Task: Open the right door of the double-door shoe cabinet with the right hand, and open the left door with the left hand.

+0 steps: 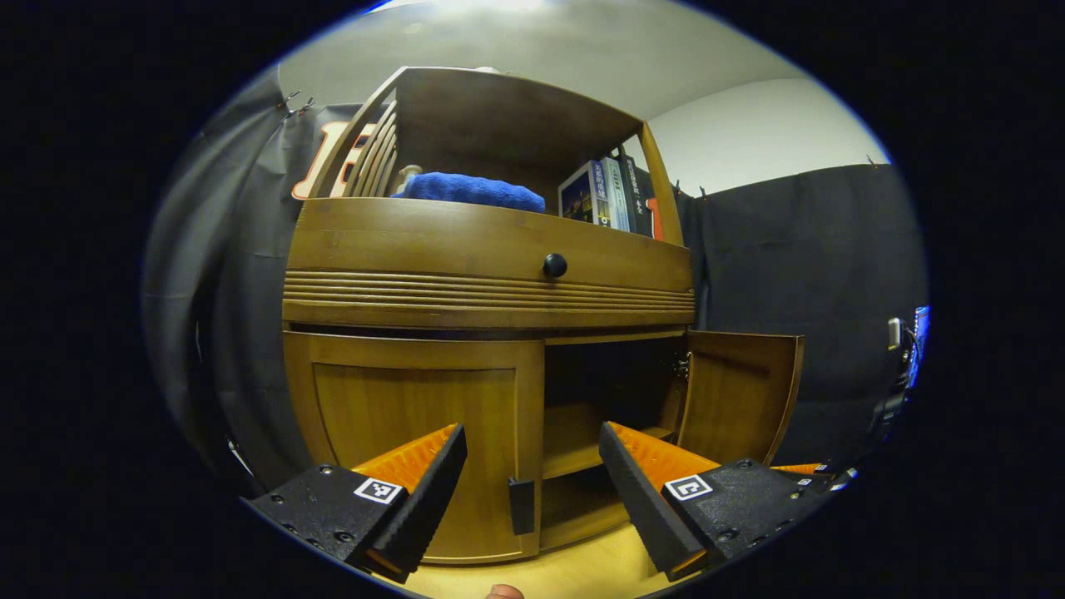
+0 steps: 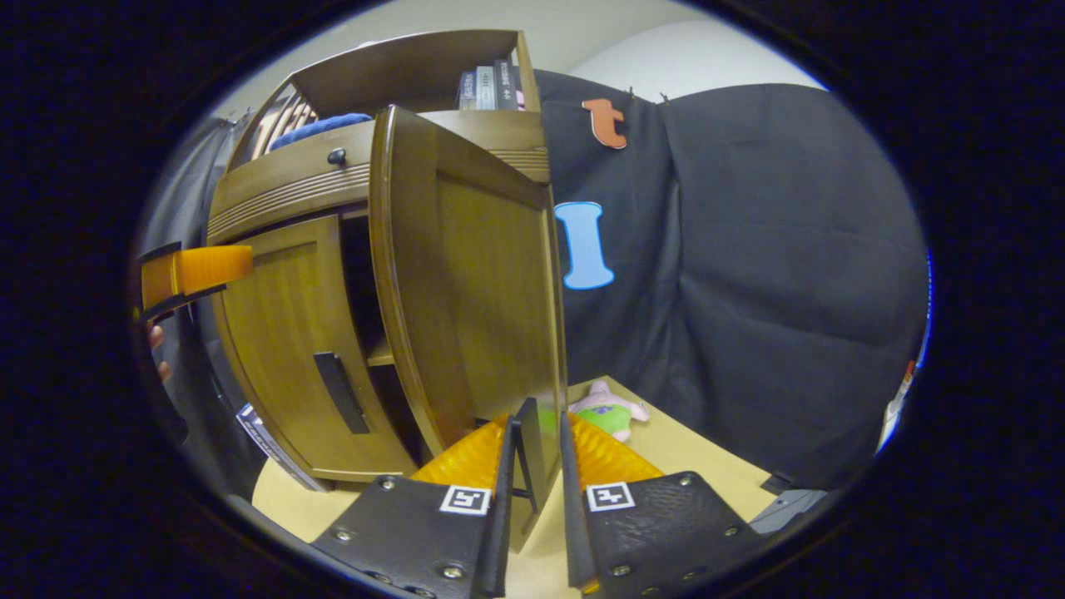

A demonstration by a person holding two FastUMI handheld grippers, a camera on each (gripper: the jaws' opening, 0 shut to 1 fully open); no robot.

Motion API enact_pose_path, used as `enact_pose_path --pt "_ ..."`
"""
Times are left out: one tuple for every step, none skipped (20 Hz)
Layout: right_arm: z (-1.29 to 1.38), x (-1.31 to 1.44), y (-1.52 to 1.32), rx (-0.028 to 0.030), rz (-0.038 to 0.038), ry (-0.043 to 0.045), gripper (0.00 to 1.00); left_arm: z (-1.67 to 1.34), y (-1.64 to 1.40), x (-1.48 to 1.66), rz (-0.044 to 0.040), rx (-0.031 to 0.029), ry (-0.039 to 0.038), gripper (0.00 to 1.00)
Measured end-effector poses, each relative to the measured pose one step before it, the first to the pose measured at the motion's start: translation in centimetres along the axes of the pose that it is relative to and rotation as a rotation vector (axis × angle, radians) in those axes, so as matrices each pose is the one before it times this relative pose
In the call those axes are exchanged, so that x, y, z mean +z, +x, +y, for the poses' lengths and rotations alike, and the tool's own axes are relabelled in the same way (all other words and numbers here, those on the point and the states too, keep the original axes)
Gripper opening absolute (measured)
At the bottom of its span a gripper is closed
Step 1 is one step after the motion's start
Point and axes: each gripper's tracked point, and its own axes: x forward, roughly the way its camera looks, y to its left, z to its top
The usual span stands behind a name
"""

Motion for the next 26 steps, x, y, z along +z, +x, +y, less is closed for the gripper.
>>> enact_pose_path --pt "-0.634 0.112 -0.089 -0.00124 -0.00022 0.00493 0.28 -0.547 0.205 0.015 -0.00004 -0.00129 0.00129 0.99" --pt "-0.692 0.05 -0.065 -0.00309 0.00186 0.00209 0.28 -0.457 0.169 -0.01 0.00103 -0.00002 0.00098 0.99" --pt "-0.664 0.143 -0.067 -0.00432 0.00072 -0.00007 0.28 -0.524 0.244 -0.049 0.00139 0.00096 0.00057 0.99" --pt "-0.643 0.059 -0.113 -0.00142 -0.00106 -0.00084 0.28 -0.428 0.255 -0.045 0.00257 0.00237 0.00027 0.99" --pt "-0.652 0.347 -0.068 0.0026 -0.00285 -0.00019 0.28 -0.465 0.23 -0.103 0.00442 0.00429 -0.00001 0.99" --pt "-0.534 0.311 0.064 0.00538 -0.00314 -0.00067 0.28 -0.427 0.267 -0.058 0.00457 0.00414 -0.00146 0.98" --pt "-0.641 0.222 0.051 -0.00226 0.00079 -0.0062 0.28 -0.532 0.31 -0.194 0.00511 0.00299 -0.00284 0.98" --pt "-1.112 0.285 -0.156 -0.01497 -0.00035 -0.01412 0.27 -0.457 0.305 -0.13 0.00384 0.0047 -0.00321 0.99" --pt "-0.768 0.169 -0.218 0.00023 0.00514 -0.00208 0.24 -0.374 0.198 -0.166 0.00297 0.00668 -0.00357 0.99" --pt "-0.991 0.026 1.038 -0.00373 -0.00291 -0.00053 0.09 -0.334 0.289 -0.107 0.00202 0.00857 -0.00412 0.99" --pt "-0.66 0.292 -0.194 0.00658 0.00359 0.00441 0.06 -0.29 0.262 -0.125 0.00182 0.00835 -0.00448 0.99" --pt "-0.411 -0.048 0.183 0.00984 0.00135 0.00221 0.1 -0.297 0.247 -0.138 0.0028 0.00802 -0.00262 0.99" --pt "-0.38 0.197 -0.086 0.00884 -0.0007 -0.00482 0.1 -0.232 0.259 -0.251 0.00287 0.00986 -0.00167 0.99" --pt "-0.399 0.037 0.083 0.0102 -0.00151 -0.00605 0.1 -0.182 0.237 -0.186 0.00466 0.01148 0.0018 0.99" --pt "-0.233 0.111 0.081 0.01385 -0.00028 -0.00135 0.1 -0.109 0.122 -0.434 0.00512 0.01435 0.00143 0.99" --pt "-0.261 -0.077 0.236 0.01443 0.0004 0.00122 0.1 -0.018 0.097 -0.257 0.00526 0.01385 0.00206 0.99" --pt "0.043 0.028 -0.051 0.01571 -0.00081 -0.00184 0.1 0.045 0.133 -0.322 0.00488 0.01488 0.00126 0.99" --pt "0.059 -0.018 0.046 0.01429 -0.00094 -0.00488 0.1 0.082 0.197 -0.292 0.00537 0.01666 0.00207 0.99" --pt "0.032 0.102 -0.015 0.01134 0.00002 -0.00519 0.1 0.096 0.14 -0.399 0.0066 0.01617 0.002 0.99" --pt "-0.08 0.003 0.118 0.01104 0.00098 -0.00404 0.1 0.095 0.152 -0.391 0.00916 0.01568 0.00254 0.99" --pt "-0.122 -0.014 0.095 0.00897 0.00171 -0.00103 0.1 0.162 0.102 -0.438 0.00782 0.01556 0.00161 0.99" --pt "-0.206 -0.057 0.118 0.00727 0.0018 0.00043 0.1 0.211 0.072 -0.264 0.00337 0.01512 0.00006 0.99" --pt "-0.149 0.084 0.011 0.00681 0.00177 0.00136 0.1 0.26 0.066 -0.246 -0.00041 0.01471 -0.00172 0.99" --pt "-0.196 0.032 0.102 0.00507 0.00273 0.00143 0.1 0.305 0.146 -0.18 -0.0018 0.01592 -0.00004 0.99" --pt "-0.125 0.114 0.135 0.00561 0.00267 0.00005 0.1 0.321 0.243 -0.318 0.00116 0.01715 0.00245 0.99" --pt "-0.116 0.121 0.178 0.00549 0.00227 -0.00067 0.1 0.414 0.193 -0.291 0.00184 0.0172 0.0032 0.99"
